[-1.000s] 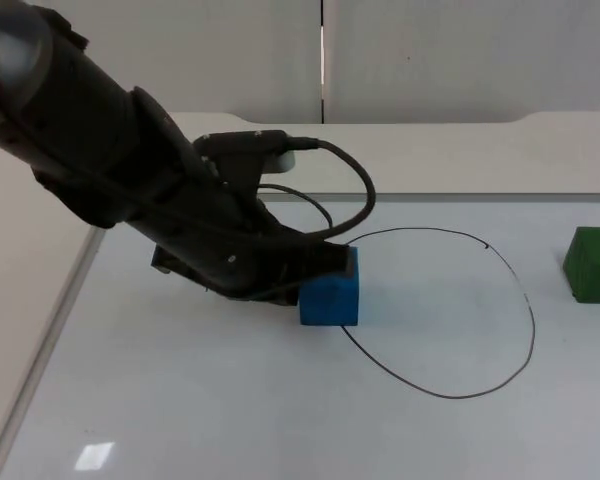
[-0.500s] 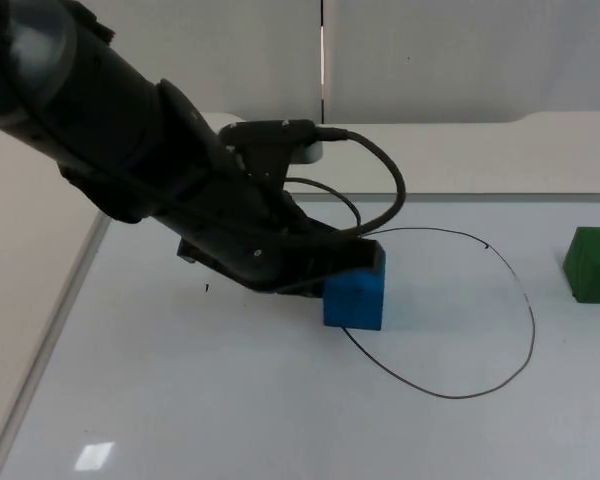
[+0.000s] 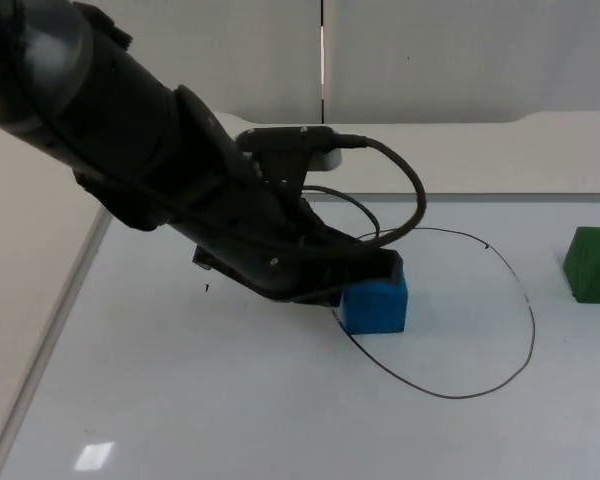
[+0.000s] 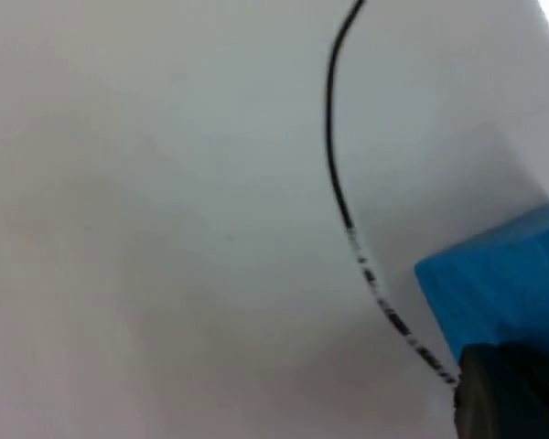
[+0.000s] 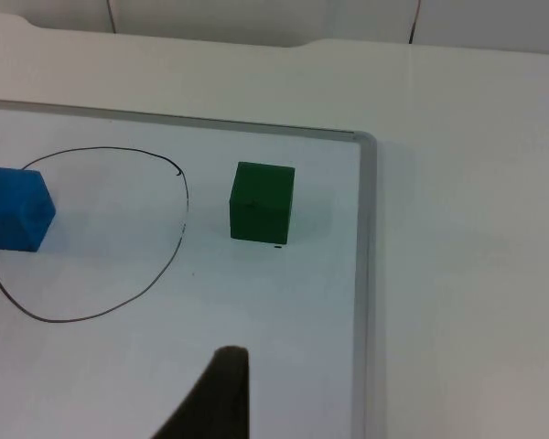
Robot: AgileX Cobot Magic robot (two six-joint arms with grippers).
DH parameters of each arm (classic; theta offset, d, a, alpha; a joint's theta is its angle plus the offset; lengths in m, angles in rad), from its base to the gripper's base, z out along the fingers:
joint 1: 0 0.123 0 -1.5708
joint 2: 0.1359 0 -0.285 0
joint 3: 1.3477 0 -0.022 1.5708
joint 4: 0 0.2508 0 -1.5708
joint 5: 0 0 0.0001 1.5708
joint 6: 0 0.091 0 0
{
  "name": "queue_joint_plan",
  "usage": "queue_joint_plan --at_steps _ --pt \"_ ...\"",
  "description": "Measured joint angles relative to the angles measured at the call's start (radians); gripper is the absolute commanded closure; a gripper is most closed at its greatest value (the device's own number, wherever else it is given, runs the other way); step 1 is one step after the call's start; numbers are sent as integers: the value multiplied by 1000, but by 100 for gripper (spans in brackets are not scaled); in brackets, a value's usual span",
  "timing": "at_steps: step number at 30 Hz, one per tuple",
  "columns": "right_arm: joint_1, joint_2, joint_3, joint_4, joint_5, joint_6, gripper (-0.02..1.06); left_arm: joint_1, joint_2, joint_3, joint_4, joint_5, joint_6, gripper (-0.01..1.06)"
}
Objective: Push the two cubes into the marked area.
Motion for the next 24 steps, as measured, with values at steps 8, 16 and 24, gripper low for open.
queue_joint_plan --at_steps 8,16,24 --pt "0 0 0 0 0 0 -1 -48 0 0 -3 -10 0 105" --pt "0 0 0 0 0 0 -1 -48 0 0 -5 -36 0 105" --pt "0 0 0 0 0 0 -1 28 0 0 33 13 0 105"
